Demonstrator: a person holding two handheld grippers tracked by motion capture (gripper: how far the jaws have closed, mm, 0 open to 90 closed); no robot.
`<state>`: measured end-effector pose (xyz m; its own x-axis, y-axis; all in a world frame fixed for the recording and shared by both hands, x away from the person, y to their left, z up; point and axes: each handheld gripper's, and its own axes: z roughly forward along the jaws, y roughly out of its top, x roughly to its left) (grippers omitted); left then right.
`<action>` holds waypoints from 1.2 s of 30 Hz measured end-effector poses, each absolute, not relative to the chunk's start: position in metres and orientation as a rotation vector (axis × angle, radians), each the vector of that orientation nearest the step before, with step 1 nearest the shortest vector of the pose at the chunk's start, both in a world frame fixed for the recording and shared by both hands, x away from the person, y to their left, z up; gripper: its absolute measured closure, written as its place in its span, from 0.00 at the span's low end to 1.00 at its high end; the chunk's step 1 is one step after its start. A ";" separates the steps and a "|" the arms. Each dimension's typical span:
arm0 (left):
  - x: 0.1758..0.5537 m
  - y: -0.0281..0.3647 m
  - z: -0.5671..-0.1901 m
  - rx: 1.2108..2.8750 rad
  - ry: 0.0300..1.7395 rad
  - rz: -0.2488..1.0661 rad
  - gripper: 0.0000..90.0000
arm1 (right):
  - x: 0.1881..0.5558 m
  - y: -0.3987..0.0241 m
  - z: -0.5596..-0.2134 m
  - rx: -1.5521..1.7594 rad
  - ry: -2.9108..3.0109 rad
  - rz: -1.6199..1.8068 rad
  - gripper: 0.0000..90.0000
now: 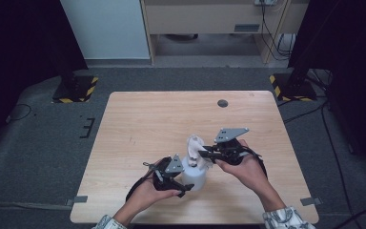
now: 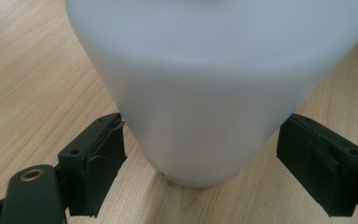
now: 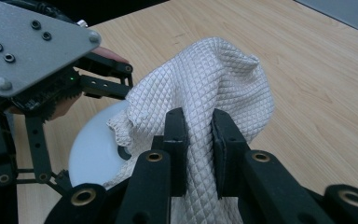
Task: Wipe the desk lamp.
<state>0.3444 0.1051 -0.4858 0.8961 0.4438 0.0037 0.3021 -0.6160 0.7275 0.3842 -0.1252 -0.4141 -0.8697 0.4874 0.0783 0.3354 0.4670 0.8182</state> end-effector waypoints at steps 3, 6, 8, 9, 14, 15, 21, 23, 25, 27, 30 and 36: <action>0.345 0.106 -0.486 2.281 0.534 0.239 0.16 | 0.384 -0.119 -0.415 0.701 2.558 1.361 0.87; 0.345 0.106 -0.486 2.285 0.532 0.239 0.17 | 0.381 -0.111 -0.415 0.675 2.571 1.360 0.87; 0.345 0.106 -0.486 2.285 0.531 0.236 0.17 | 0.378 -0.109 -0.414 0.657 2.579 1.362 0.87; 0.345 0.106 -0.486 2.284 0.529 0.233 0.17 | 0.376 -0.108 -0.414 0.648 2.585 1.367 0.87; 0.345 0.104 -0.487 2.263 0.509 0.200 0.17 | 0.366 -0.105 -0.412 0.593 2.621 1.356 0.87; 0.345 0.105 -0.486 2.268 0.511 0.214 0.17 | 0.363 -0.106 -0.412 0.583 2.626 1.352 0.87; 0.346 0.107 -0.485 2.247 0.513 0.202 0.18 | 0.353 -0.116 -0.409 0.554 2.647 1.334 0.87; 0.346 0.108 -0.485 2.251 0.529 0.222 0.19 | 0.351 -0.120 -0.409 0.555 2.649 1.329 0.87; 0.346 0.108 -0.484 2.256 0.535 0.233 0.19 | 0.353 -0.125 -0.409 0.570 2.643 1.324 0.87; 0.346 0.108 -0.484 2.256 0.535 0.232 0.19 | 0.356 -0.129 -0.409 0.591 2.635 1.326 0.87; 0.347 0.108 -0.484 2.259 0.533 0.229 0.19 | 0.363 -0.133 -0.408 0.621 2.624 1.316 0.87; 0.347 0.108 -0.484 2.264 0.530 0.234 0.19 | 0.380 -0.121 -0.407 0.637 2.635 1.297 0.87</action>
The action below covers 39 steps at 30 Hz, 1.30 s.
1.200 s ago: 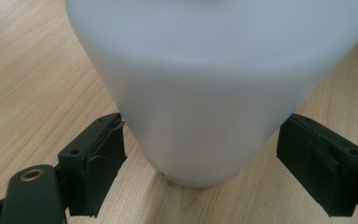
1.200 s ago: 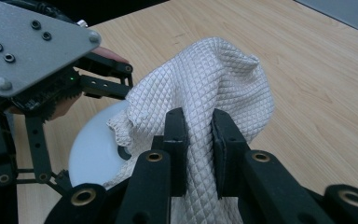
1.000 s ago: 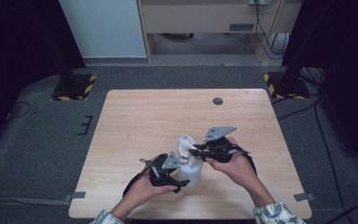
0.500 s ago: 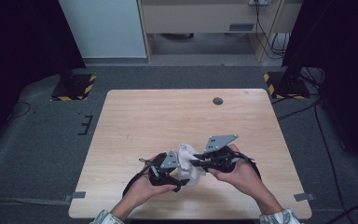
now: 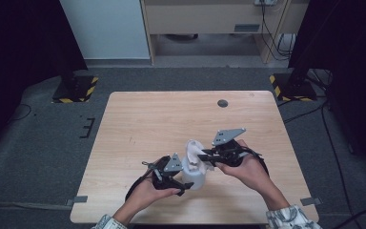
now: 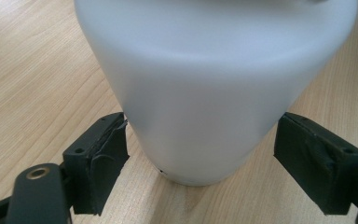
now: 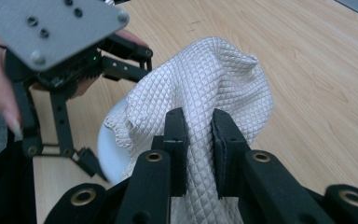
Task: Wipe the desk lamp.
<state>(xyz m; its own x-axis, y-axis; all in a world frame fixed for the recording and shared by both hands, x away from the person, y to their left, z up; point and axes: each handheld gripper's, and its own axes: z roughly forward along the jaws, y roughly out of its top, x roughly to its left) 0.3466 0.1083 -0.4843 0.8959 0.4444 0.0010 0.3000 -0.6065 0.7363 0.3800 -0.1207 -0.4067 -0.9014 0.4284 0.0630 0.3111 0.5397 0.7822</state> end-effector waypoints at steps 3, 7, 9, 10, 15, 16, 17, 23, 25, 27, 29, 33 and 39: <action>0.347 0.108 -0.484 2.266 0.531 0.238 0.19 | 0.385 -0.109 -0.406 0.613 2.648 1.290 0.87; 0.347 0.108 -0.485 2.264 0.531 0.231 0.19 | 0.383 -0.094 -0.406 0.576 2.675 1.294 0.87; 0.347 0.108 -0.485 2.267 0.529 0.231 0.19 | 0.379 -0.088 -0.407 0.548 2.696 1.289 0.87; 0.347 0.108 -0.485 2.266 0.528 0.232 0.19 | 0.377 -0.087 -0.407 0.535 2.701 1.288 0.87; 0.347 0.109 -0.484 2.263 0.531 0.238 0.19 | 0.367 -0.089 -0.407 0.518 2.721 1.296 0.87; 0.347 0.109 -0.485 2.261 0.528 0.232 0.19 | 0.366 -0.090 -0.407 0.509 2.722 1.295 0.87; 0.347 0.109 -0.485 2.260 0.528 0.231 0.19 | 0.363 -0.091 -0.407 0.510 2.721 1.296 0.87; 0.346 0.109 -0.484 2.262 0.532 0.242 0.20 | 0.351 -0.100 -0.408 0.485 2.731 1.316 0.87; 0.346 0.109 -0.485 2.259 0.528 0.233 0.20 | 0.348 -0.103 -0.408 0.480 2.730 1.316 0.87; 0.347 0.109 -0.484 2.261 0.522 0.230 0.20 | 0.344 -0.108 -0.409 0.480 2.730 1.313 0.87; 0.346 0.109 -0.484 2.258 0.522 0.229 0.20 | 0.343 -0.113 -0.409 0.484 2.725 1.309 0.87; 0.346 0.109 -0.485 2.246 0.532 0.223 0.21 | 0.343 -0.125 -0.410 0.506 2.712 1.311 0.87; 0.346 0.109 -0.485 2.250 0.538 0.235 0.22 | 0.355 -0.142 -0.413 0.602 2.669 1.372 0.87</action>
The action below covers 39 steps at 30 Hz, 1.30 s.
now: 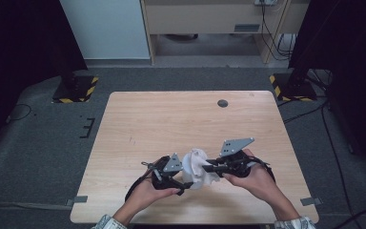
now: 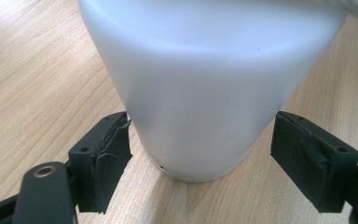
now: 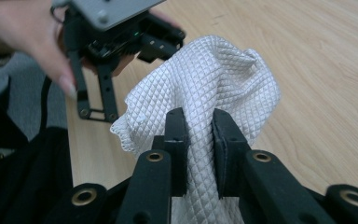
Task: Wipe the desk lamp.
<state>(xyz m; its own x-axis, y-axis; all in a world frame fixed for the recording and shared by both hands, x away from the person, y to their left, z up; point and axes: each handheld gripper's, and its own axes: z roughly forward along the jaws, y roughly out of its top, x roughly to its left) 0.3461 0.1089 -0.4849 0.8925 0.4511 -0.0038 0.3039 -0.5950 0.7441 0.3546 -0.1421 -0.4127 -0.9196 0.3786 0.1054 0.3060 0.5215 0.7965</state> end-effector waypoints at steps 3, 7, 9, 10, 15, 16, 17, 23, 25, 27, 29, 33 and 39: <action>0.346 0.109 -0.485 2.251 0.536 0.236 0.22 | 0.363 -0.146 -0.414 0.647 2.640 1.416 0.87; 0.346 0.109 -0.485 2.256 0.530 0.239 0.22 | 0.374 -0.149 -0.413 0.683 2.609 1.439 0.87; 0.346 0.109 -0.485 2.256 0.529 0.241 0.22 | 0.381 -0.150 -0.413 0.719 2.591 1.450 0.87; 0.346 0.109 -0.485 2.255 0.529 0.242 0.22 | 0.384 -0.150 -0.414 0.730 2.587 1.455 0.87; 0.346 0.110 -0.484 2.252 0.527 0.246 0.23 | 0.397 -0.146 -0.425 0.782 2.588 1.489 0.87; 0.346 0.110 -0.484 2.252 0.526 0.249 0.23 | 0.399 -0.145 -0.428 0.797 2.587 1.497 0.87; 0.346 0.110 -0.484 2.252 0.526 0.250 0.23 | 0.401 -0.146 -0.429 0.808 2.586 1.519 0.87; 0.346 0.109 -0.484 2.253 0.525 0.258 0.24 | 0.408 -0.151 -0.436 0.866 2.567 1.583 0.87; 0.346 0.109 -0.484 2.255 0.523 0.259 0.24 | 0.410 -0.153 -0.438 0.888 2.560 1.584 0.87; 0.346 0.109 -0.484 2.255 0.523 0.259 0.24 | 0.411 -0.155 -0.440 0.903 2.558 1.562 0.87; 0.346 0.109 -0.484 2.258 0.522 0.258 0.24 | 0.411 -0.156 -0.443 0.914 2.565 1.567 0.87; 0.346 0.109 -0.484 2.265 0.519 0.261 0.24 | 0.413 -0.155 -0.449 0.944 2.587 1.582 0.87; 0.346 0.108 -0.484 2.263 0.521 0.261 0.23 | 0.415 -0.155 -0.463 1.003 2.633 1.547 0.87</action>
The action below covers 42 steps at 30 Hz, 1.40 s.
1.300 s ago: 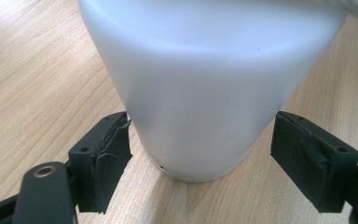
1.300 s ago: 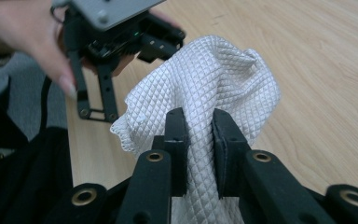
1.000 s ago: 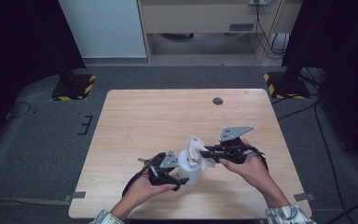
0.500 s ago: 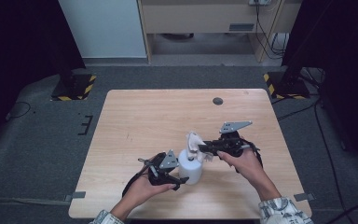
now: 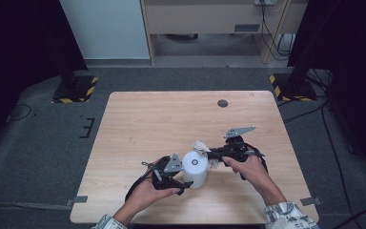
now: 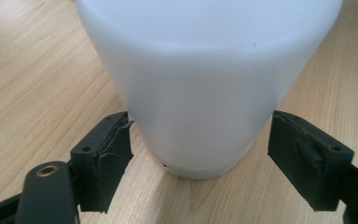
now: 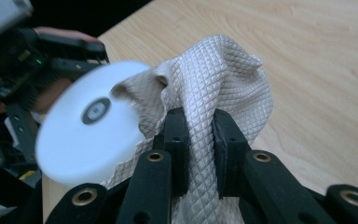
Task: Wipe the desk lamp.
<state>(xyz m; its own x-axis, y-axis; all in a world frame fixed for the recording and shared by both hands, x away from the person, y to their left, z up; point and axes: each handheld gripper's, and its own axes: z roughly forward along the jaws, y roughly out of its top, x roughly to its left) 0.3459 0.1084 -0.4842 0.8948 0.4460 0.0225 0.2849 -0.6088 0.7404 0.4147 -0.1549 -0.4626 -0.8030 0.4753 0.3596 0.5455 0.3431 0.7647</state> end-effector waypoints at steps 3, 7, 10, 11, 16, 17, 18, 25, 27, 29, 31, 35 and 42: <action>0.346 0.109 -0.484 2.271 0.515 0.259 0.23 | 0.415 -0.153 -0.469 -0.969 -2.529 -1.434 0.87; 0.346 0.109 -0.484 2.266 0.519 0.253 0.23 | 0.415 -0.152 -0.475 -0.977 -2.542 -1.403 0.87; 0.346 0.110 -0.484 2.266 0.520 0.251 0.23 | 0.415 -0.151 -0.479 -0.981 -2.545 -1.387 0.87; 0.346 0.110 -0.484 2.266 0.520 0.250 0.23 | 0.415 -0.151 -0.480 -0.987 -2.543 -1.380 0.87; 0.346 0.110 -0.484 2.266 0.520 0.248 0.23 | 0.415 -0.150 -0.485 -0.994 -2.542 -1.360 0.87; 0.346 0.110 -0.484 2.266 0.519 0.248 0.23 | 0.415 -0.150 -0.485 -0.996 -2.542 -1.359 0.87; 0.346 0.109 -0.484 2.264 0.521 0.248 0.23 | 0.415 -0.150 -0.484 -0.989 -2.549 -1.361 0.87; 0.346 0.110 -0.484 2.267 0.518 0.249 0.23 | 0.413 -0.157 -0.463 -0.958 -2.487 -1.492 0.87; 0.347 0.110 -0.484 2.273 0.518 0.254 0.23 | 0.415 -0.155 -0.460 -0.948 -2.489 -1.500 0.87; 0.347 0.110 -0.485 2.266 0.522 0.251 0.23 | 0.418 -0.154 -0.462 -0.950 -2.474 -1.497 0.87; 0.347 0.110 -0.485 2.267 0.522 0.251 0.23 | 0.420 -0.152 -0.467 -0.955 -2.481 -1.464 0.87; 0.347 0.110 -0.485 2.267 0.525 0.246 0.22 | 0.423 -0.147 -0.478 -0.971 -2.494 -1.416 0.87; 0.347 0.110 -0.485 2.266 0.524 0.245 0.22 | 0.424 -0.144 -0.495 -1.004 -2.523 -1.312 0.87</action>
<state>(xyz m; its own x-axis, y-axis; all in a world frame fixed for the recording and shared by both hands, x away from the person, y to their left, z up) 0.3469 0.1104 -0.4851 0.8963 0.4433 0.0112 0.2924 -0.6099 0.7366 0.4240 -0.1439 -0.4955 -0.7713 0.5001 0.3936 0.6095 0.4024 0.6831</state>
